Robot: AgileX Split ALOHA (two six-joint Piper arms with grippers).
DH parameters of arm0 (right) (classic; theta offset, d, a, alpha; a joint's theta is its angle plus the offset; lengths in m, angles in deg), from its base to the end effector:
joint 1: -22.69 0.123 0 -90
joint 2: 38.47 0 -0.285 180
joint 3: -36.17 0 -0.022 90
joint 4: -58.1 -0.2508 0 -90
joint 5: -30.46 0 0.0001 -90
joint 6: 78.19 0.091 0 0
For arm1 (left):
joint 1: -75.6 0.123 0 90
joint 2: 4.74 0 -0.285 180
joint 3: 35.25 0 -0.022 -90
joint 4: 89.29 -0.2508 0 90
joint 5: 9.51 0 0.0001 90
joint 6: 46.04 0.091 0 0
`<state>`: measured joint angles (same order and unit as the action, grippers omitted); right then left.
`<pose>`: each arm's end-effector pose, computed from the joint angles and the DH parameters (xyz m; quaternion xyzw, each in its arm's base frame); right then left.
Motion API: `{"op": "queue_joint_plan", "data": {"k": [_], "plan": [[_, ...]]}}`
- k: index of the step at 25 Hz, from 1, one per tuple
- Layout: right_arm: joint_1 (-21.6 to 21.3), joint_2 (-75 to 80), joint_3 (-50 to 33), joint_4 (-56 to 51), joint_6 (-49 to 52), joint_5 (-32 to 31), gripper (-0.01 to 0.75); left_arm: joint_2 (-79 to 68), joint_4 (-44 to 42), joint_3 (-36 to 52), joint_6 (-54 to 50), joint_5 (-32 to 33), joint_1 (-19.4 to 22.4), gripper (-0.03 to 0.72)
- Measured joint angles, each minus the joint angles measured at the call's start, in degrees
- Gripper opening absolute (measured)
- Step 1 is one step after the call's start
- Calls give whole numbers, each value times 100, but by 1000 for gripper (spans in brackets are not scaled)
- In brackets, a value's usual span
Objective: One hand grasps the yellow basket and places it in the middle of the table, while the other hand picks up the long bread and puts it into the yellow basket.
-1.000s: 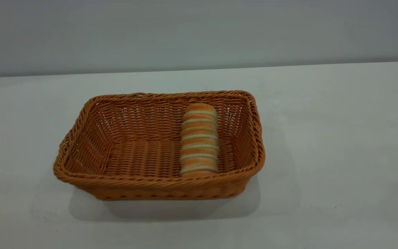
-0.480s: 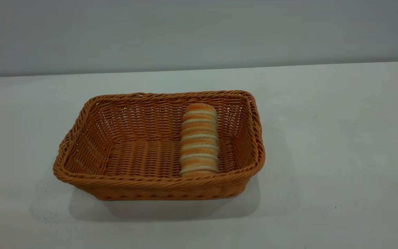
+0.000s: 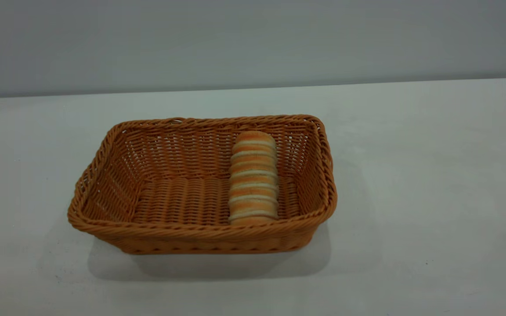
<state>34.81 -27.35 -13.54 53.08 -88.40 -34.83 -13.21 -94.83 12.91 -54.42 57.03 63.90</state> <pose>0.0004 0.0075 0.2660 -0.1741 0.8734 0.0513 0.4518 -0.0068 0.0096 0.2718 0.0213 0.8782 -0.0355 0.4764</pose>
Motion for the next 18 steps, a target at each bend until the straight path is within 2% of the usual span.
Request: {"op": "queue_joint_plan", "data": {"k": [18], "plan": [[0, -15, 0, 4, 0, 0, 371, 0, 11, 7, -53, -16, 0, 418]]}}
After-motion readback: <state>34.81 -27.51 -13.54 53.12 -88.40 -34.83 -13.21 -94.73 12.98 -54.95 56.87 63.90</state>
